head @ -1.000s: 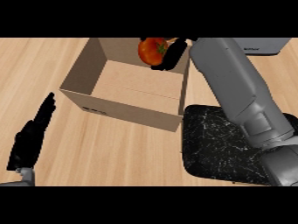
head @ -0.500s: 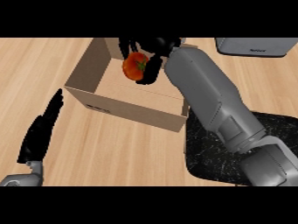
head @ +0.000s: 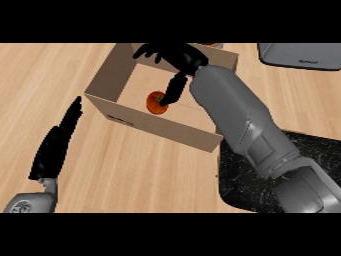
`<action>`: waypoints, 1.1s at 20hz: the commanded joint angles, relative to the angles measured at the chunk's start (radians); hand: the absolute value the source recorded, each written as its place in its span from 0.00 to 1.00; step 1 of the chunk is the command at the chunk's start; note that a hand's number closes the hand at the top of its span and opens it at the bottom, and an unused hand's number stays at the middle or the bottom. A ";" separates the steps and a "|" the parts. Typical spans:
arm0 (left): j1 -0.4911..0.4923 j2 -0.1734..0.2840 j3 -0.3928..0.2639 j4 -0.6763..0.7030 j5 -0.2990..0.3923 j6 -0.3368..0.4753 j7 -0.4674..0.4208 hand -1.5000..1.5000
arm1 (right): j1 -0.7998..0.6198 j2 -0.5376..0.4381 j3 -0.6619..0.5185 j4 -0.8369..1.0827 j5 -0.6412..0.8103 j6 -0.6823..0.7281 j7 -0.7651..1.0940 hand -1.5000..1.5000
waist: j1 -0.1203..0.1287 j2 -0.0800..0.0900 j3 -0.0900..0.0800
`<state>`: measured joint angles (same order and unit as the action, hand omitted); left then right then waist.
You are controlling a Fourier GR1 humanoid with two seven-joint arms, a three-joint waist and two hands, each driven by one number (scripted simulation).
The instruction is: Pick the tomato from the tray and place it in the cardboard box
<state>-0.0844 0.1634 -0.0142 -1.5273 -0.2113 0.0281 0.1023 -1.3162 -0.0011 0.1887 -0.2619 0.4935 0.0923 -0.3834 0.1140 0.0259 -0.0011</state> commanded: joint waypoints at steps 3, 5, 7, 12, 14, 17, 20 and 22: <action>-0.012 -0.001 0.001 0.006 -0.012 0.007 0.006 0.50 | 0.016 0.001 -0.086 -0.011 -0.178 -0.035 -0.019 0.00 | 0.005 0.002 0.001; -0.007 0.009 0.012 0.013 -0.001 -0.002 -0.018 0.50 | 0.012 0.001 -0.164 -0.009 -0.244 -0.083 -0.023 0.00 | 0.000 0.006 0.001; -0.010 0.007 0.019 0.002 0.019 -0.014 0.006 0.50 | 0.015 0.001 -0.202 0.008 -0.297 -0.068 -0.030 0.00 | -0.008 0.004 0.001; 0.027 0.004 0.017 -0.003 -0.003 0.009 -0.035 0.50 | -0.044 -0.034 -0.338 0.039 -0.412 0.018 -0.013 0.00 | -0.023 0.006 0.001; 0.022 -0.008 0.008 0.019 -0.013 0.017 -0.028 0.50 | -0.047 -0.051 -0.373 0.045 -0.437 -0.015 -0.026 0.00 | -0.029 0.008 0.001; 0.004 0.020 0.037 -0.016 0.013 -0.003 -0.012 0.50 | -0.028 -0.177 -0.408 0.073 -0.455 0.015 -0.029 0.00 | -0.022 0.014 0.002; -0.004 0.029 0.039 -0.036 0.022 -0.018 0.014 0.50 | -0.005 -0.252 -0.425 0.094 -0.460 0.024 -0.036 0.00 | -0.021 0.015 0.003; -0.012 0.021 0.032 -0.021 0.014 -0.012 0.003 0.50 | -0.015 -0.318 -0.449 0.103 -0.480 0.071 -0.021 0.00 | -0.017 0.023 0.003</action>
<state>-0.0835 0.1787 0.0148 -1.5351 -0.2004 0.0220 0.0910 -1.3387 -0.2085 -0.2207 -0.1805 0.0412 0.1144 -0.4095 0.0949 0.0416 0.0002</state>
